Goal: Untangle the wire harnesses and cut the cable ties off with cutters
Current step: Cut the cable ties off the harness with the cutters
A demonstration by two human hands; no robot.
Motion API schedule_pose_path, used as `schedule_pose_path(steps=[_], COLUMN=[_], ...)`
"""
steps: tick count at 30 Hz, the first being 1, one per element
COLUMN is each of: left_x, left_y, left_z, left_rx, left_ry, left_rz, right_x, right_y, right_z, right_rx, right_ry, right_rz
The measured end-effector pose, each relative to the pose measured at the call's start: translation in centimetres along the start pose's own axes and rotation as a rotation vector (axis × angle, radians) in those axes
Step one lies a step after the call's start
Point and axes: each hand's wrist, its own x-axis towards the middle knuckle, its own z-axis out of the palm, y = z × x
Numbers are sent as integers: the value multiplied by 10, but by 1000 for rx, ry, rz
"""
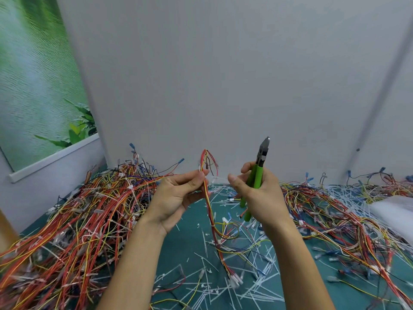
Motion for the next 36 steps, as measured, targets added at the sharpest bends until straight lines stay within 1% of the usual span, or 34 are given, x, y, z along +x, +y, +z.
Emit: schedule_pose_path(steps=[6, 11, 14, 16, 19, 21, 23, 28, 31, 36], left_x=[-2, -2, -1, 0, 0, 0, -2, -6, -6, -6], left_y=[2, 4, 8, 9, 9, 8, 8, 9, 6, 4], left_z=[4, 4, -3, -6, -6, -4, -3, 3, 8, 11], left_rx=[24, -11, 7, 31, 53, 89, 132, 244, 297, 300], left_ry=[55, 90, 125, 143, 152, 150, 151, 133, 113, 76], left_rz=[121, 191, 236, 259, 284, 310, 338, 419, 471, 512], right_x=[4, 6, 7, 5, -2, -5, -8, -12, -14, -14], right_y=[5, 13, 14, 12, 7, 4, 2, -3, -5, -7], right_z=[-4, -6, -7, -8, -6, -2, 2, 7, 10, 12], right_rx=[-122, -283, -337, -376, -536, -637, -692, -720, -697, -651], right_ry=[6, -37, -78, -175, -374, -429, -427, -377, -369, -361], right_rz=[-8, -18, 13, 27, 11, -21, -60, -123, -144, -134])
